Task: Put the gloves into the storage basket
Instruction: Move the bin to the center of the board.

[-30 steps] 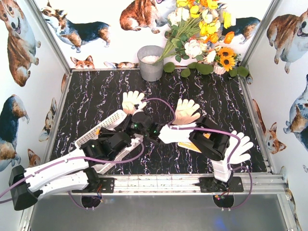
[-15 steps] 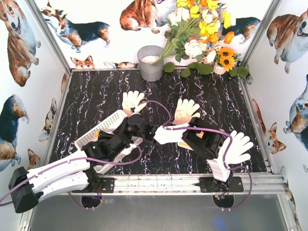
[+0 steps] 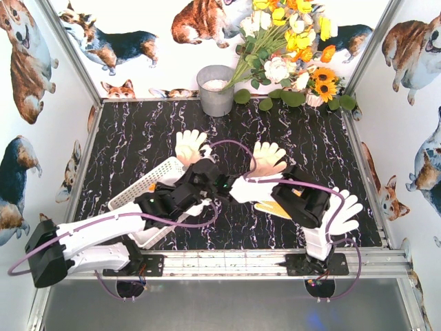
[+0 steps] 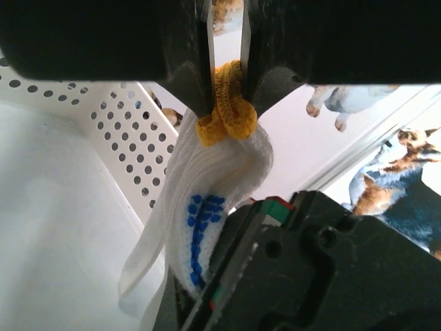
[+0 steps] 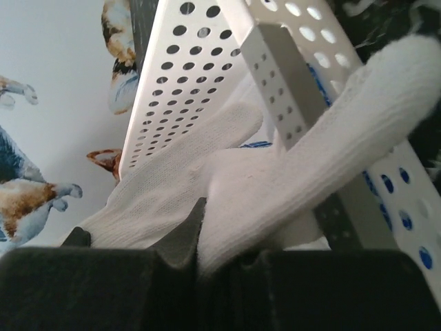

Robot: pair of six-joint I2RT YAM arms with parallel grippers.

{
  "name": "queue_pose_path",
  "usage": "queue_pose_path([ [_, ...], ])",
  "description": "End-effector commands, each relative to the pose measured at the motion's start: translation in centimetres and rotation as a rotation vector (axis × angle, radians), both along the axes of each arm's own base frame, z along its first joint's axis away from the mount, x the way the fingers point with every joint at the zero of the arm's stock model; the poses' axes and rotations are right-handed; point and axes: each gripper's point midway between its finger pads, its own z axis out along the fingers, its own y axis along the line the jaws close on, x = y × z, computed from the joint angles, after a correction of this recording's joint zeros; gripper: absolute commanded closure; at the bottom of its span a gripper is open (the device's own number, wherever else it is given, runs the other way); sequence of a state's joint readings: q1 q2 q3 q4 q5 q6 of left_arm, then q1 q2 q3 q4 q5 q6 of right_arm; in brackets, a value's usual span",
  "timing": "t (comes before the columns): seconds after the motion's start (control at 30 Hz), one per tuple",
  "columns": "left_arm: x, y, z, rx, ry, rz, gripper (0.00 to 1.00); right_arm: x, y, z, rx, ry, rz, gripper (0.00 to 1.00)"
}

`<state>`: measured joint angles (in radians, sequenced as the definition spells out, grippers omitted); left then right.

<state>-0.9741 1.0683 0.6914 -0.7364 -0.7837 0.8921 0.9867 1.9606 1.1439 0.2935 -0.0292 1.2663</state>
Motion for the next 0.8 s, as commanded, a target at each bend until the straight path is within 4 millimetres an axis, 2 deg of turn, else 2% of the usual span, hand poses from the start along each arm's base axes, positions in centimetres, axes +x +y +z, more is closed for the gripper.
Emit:
queue_pose_path([
  [0.0,1.3,-0.5,2.3,0.018,-0.109,0.056,1.0,1.9,-6.3,-3.3,-0.197,-0.007,-0.086,1.0],
  [0.07,2.2,-2.1,3.3,-0.023,-0.138,0.052,1.0,2.5,-7.8,-3.2,-0.219,-0.013,-0.109,1.0],
  [0.3,4.3,-6.4,3.0,-0.076,-0.148,0.043,1.0,4.0,-12.4,-3.2,-0.284,-0.022,-0.176,1.0],
  [0.43,5.3,-7.8,3.1,-0.088,-0.167,0.035,1.0,4.3,-14.4,-2.9,-0.301,-0.025,-0.214,1.0],
  [0.5,5.8,-7.9,3.2,-0.083,-0.198,0.015,1.0,4.2,-14.5,-2.4,-0.301,-0.033,-0.21,1.0],
  [0.6,6.6,-7.6,3.2,-0.096,-0.242,-0.011,1.0,4.0,-13.5,-1.8,-0.292,-0.042,-0.194,1.0],
  [0.7,7.8,-6.4,3.5,-0.084,-0.278,-0.013,1.0,3.7,-11.7,-1.7,-0.283,-0.044,-0.168,1.0],
  [0.77,8.2,-5.0,2.9,-0.063,-0.278,-0.004,1.0,3.5,-10.5,-1.8,-0.276,-0.046,-0.152,1.0],
])
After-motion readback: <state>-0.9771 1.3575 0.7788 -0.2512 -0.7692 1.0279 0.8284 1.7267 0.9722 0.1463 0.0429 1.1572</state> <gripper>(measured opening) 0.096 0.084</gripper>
